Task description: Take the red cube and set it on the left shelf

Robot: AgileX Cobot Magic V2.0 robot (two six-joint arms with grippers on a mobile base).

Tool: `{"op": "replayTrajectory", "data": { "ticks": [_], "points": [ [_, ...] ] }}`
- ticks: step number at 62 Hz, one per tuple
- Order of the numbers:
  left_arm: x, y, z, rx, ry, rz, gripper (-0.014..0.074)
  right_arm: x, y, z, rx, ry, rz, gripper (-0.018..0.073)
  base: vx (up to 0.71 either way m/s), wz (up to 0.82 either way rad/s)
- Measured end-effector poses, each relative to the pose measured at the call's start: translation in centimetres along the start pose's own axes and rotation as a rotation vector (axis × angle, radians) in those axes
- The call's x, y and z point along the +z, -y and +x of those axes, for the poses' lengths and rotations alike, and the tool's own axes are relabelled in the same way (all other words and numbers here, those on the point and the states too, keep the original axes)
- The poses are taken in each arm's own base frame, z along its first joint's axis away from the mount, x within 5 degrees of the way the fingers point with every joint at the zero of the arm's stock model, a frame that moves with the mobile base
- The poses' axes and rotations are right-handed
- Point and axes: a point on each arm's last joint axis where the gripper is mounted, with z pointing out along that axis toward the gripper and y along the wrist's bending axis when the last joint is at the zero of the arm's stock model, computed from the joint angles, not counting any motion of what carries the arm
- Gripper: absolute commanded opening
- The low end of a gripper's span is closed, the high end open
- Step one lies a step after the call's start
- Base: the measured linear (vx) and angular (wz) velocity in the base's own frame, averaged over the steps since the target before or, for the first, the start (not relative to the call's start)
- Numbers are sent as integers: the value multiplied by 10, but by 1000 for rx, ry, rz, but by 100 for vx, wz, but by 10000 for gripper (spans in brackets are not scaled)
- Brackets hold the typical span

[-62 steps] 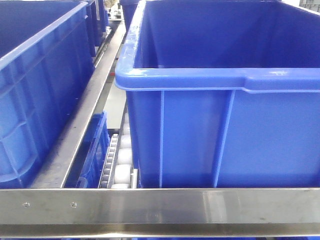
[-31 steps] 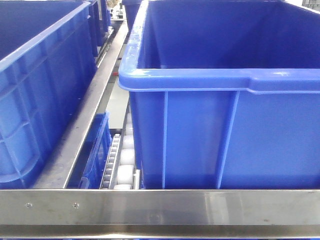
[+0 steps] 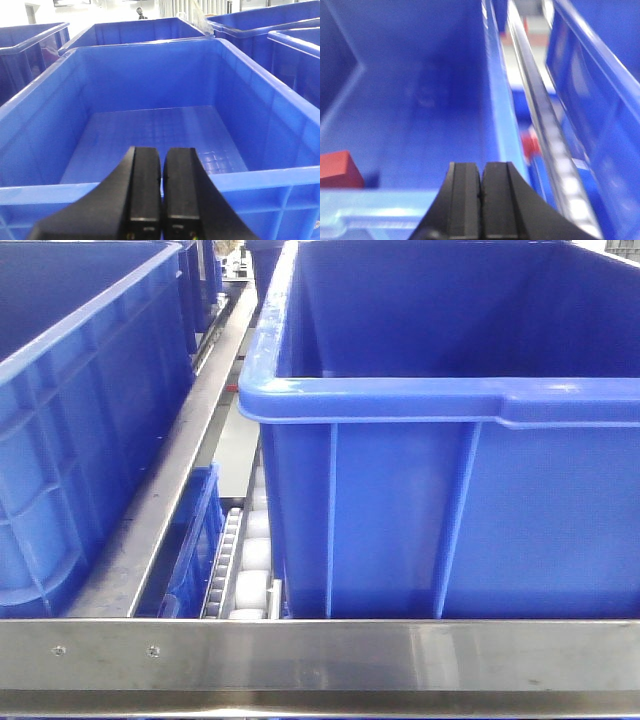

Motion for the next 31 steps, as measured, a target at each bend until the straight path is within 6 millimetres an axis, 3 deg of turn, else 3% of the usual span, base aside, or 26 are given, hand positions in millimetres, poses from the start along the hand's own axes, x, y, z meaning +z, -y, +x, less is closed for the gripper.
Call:
{"op": "replayTrajectory", "data": {
  "ticks": [12, 31],
  "points": [
    [0, 0, 0, 0, 0, 0, 106, -8, 1, 36, 0, 46, -7, 54, 0, 0],
    [0, 0, 0, 0, 0, 0, 106, -8, 1, 38, 2, 45, -7, 54, 0, 0]
  ]
}}
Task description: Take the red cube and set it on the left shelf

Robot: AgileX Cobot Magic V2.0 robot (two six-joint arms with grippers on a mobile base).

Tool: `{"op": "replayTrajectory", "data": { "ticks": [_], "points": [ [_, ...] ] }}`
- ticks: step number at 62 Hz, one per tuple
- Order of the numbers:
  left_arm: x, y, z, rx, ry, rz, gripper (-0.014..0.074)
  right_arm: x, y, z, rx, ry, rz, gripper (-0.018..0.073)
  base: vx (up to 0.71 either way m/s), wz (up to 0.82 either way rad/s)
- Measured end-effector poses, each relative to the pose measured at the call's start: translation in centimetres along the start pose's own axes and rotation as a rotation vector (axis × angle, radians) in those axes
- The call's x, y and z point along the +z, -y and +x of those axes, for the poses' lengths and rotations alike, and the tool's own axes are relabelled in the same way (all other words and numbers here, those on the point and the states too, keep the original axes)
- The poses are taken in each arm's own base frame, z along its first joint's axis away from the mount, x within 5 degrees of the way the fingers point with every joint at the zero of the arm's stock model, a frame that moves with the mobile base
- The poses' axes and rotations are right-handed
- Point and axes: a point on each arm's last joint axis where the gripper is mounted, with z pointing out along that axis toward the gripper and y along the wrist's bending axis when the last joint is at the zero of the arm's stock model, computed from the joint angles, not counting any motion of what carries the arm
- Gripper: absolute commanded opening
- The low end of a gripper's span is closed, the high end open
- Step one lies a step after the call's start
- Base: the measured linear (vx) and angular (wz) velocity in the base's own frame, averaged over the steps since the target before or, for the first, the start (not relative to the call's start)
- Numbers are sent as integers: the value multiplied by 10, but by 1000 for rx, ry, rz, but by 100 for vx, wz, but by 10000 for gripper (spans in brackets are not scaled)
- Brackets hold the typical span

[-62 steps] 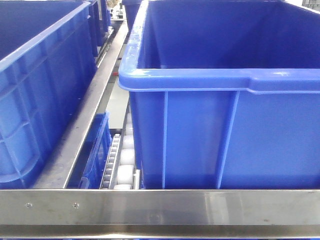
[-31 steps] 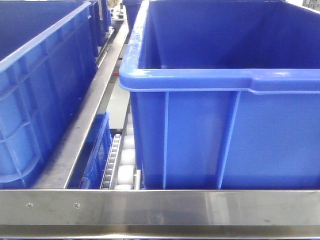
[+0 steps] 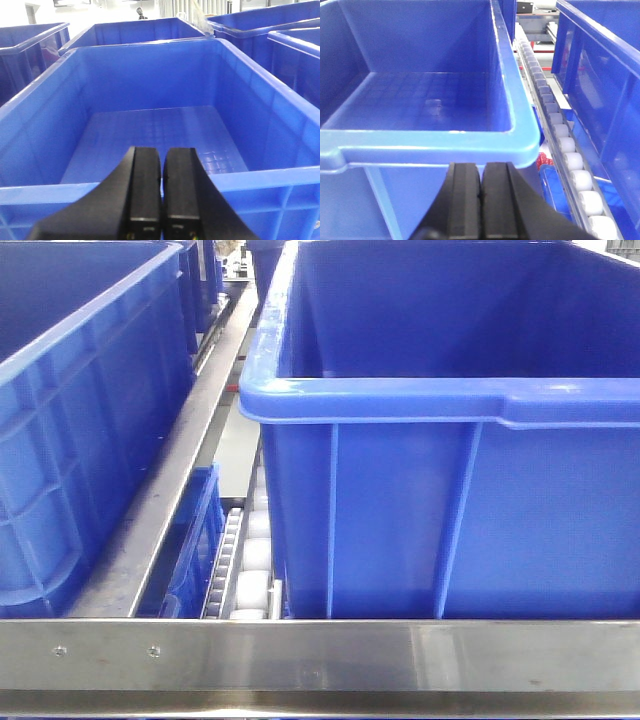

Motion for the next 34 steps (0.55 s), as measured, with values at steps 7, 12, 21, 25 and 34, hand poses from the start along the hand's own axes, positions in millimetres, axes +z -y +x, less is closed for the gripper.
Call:
{"op": "replayTrajectory", "data": {
  "ticks": [7, 12, 21, 25, 34],
  "points": [
    [0, 0, 0, 0, 0, 0, 106, 0, 0, 0, 0, 0, 0, 54, 0, 0],
    [0, 0, 0, 0, 0, 0, 106, 0, 0, 0, 0, 0, 0, 54, 0, 0],
    [0, 0, 0, 0, 0, 0, 106, 0, 0, 0, 0, 0, 0, 54, 0, 0],
    [0, 0, 0, 0, 0, 0, 106, 0, 0, 0, 0, 0, 0, 54, 0, 0],
    [0, 0, 0, 0, 0, 0, 106, 0, 0, 0, 0, 0, 0, 54, 0, 0]
  ]
}}
